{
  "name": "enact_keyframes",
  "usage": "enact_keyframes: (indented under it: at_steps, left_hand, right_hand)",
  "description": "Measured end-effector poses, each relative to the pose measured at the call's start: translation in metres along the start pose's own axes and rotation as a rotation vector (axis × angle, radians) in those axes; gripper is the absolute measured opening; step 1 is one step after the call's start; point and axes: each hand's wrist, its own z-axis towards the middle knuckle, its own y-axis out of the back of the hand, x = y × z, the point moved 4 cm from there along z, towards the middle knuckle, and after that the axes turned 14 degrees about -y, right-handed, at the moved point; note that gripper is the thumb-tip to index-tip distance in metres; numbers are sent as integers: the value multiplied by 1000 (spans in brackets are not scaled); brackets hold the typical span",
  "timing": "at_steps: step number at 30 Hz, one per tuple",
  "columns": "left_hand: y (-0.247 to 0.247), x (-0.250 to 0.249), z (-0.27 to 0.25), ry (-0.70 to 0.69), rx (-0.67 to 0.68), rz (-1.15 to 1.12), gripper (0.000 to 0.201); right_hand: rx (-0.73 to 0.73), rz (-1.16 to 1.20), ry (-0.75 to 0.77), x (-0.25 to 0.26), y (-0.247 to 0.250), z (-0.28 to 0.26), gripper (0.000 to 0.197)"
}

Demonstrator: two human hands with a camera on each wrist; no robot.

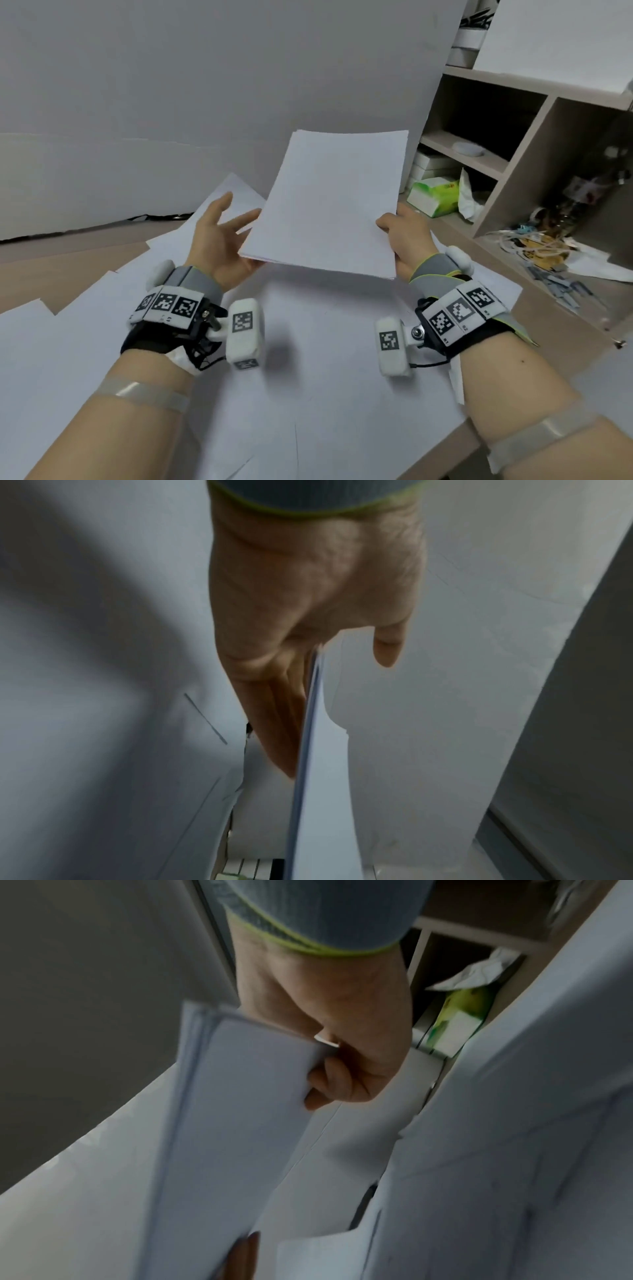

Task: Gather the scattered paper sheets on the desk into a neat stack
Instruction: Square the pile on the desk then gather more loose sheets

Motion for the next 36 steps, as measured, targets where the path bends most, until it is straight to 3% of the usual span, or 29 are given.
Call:
enact_keyframes:
  at_steps: [2,5,10,13,15,18,21,24,27,33,36]
  left_hand:
    - [-1,7,-1,81,67,56,72]
    - [-11,26,-6,131,145,298,46]
    - [-20,46,-8,21,136,573,25]
    - [-26,47,-11,-71,83,607,21]
    - [-21,49,-7,-126,-3,646,18]
    - [-10,64,7,-152,-113,711,33]
    - [-17,79,3,-123,-132,736,22]
    - [-23,88,-6,-146,-120,730,19]
    - [-32,89,-16,-175,-72,677,21]
    - [-32,95,-18,-161,-22,598,29]
    - [-33,95,-18,-155,-13,578,25]
  right_hand:
    - [16,-127,7,3,19,2,23]
    - [36,-303,17,6,38,4,19]
    - [86,-347,-5,6,42,-5,24]
    - [116,-296,-92,0,45,-9,11]
    - [26,-340,-141,-2,57,-4,7]
    - [-227,-477,-244,-8,98,8,4]
    - [-431,-842,-312,-19,146,19,26]
    - [-505,-1061,-410,-25,177,16,40]
    - [-504,-1178,-430,-23,188,18,38]
    - [-433,-1264,-411,-30,184,40,86]
    - [-418,-1276,-411,-28,176,44,93]
